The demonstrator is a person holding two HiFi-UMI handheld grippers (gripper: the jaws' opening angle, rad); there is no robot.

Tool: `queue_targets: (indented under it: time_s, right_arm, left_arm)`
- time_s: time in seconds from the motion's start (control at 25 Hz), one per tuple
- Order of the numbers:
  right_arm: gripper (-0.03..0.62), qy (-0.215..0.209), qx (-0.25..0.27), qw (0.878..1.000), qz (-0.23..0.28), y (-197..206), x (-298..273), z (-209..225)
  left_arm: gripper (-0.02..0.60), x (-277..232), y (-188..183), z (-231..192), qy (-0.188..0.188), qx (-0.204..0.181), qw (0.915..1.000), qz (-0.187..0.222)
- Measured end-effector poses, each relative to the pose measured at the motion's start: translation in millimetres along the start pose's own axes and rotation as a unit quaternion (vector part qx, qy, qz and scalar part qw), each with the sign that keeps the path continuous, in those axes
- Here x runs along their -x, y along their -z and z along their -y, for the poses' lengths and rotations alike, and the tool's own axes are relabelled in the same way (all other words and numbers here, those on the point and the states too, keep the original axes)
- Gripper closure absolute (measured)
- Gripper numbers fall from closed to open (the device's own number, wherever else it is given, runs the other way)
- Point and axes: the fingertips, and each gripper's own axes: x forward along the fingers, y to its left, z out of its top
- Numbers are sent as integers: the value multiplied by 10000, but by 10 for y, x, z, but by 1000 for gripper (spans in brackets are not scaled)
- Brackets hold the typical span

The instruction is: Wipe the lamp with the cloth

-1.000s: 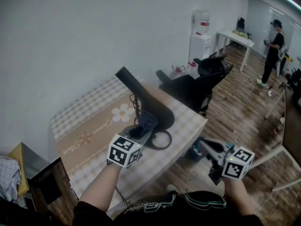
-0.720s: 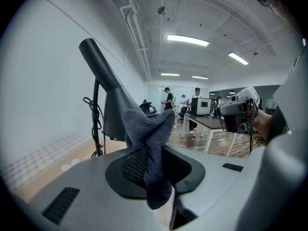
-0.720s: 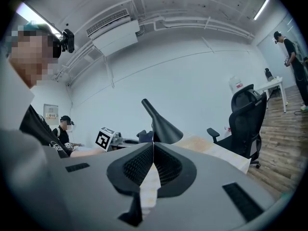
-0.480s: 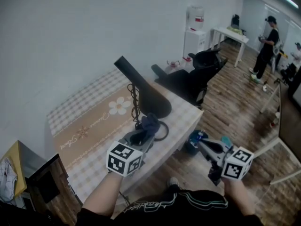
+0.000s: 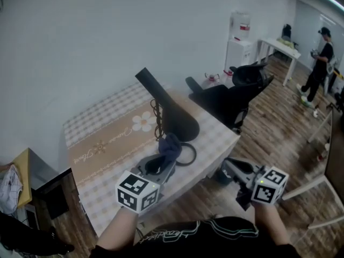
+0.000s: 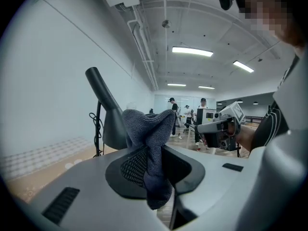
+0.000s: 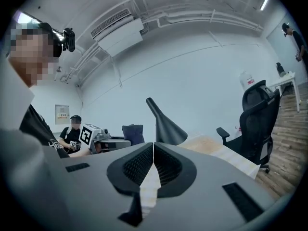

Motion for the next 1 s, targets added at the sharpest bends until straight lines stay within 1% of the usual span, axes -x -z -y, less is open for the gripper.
queue_targets:
  time_s: [0.2, 0.28, 0.36, 0.56, 0.72, 0.84, 1.0]
  right_arm:
    - [579, -426, 133, 9986, -270, -136, -29, 363]
    - [579, -592, 132, 9973, -403, -169, -1, 553]
    - [579, -766, 75, 9956, -539, -182, 42, 746]
    - [579, -1209, 118, 9896, -765, -227, 120, 1116]
    - [579, -1449, 146, 9850, -927, -179, 152, 1268]
    - [579, -1618, 76, 9818, -988, -120, 75, 1322]
    - [579, -1804, 14, 9780, -1047, -89, -169, 1362]
  left_arm:
    - [509, -278, -141, 33, -466, 185, 9987, 113]
    - [509, -414, -168, 95, -639, 335, 9972, 173]
    - [509, -546, -167, 172, -808, 504, 9953, 197]
    - [509, -814, -221, 259, -1368, 612, 9886, 143]
    - [509, -874, -248, 336, -1693, 579, 9838, 84]
    - [509, -876, -268, 335, -1828, 546, 9816, 37]
    - [509, -807, -324, 190, -2054, 449, 9776, 19]
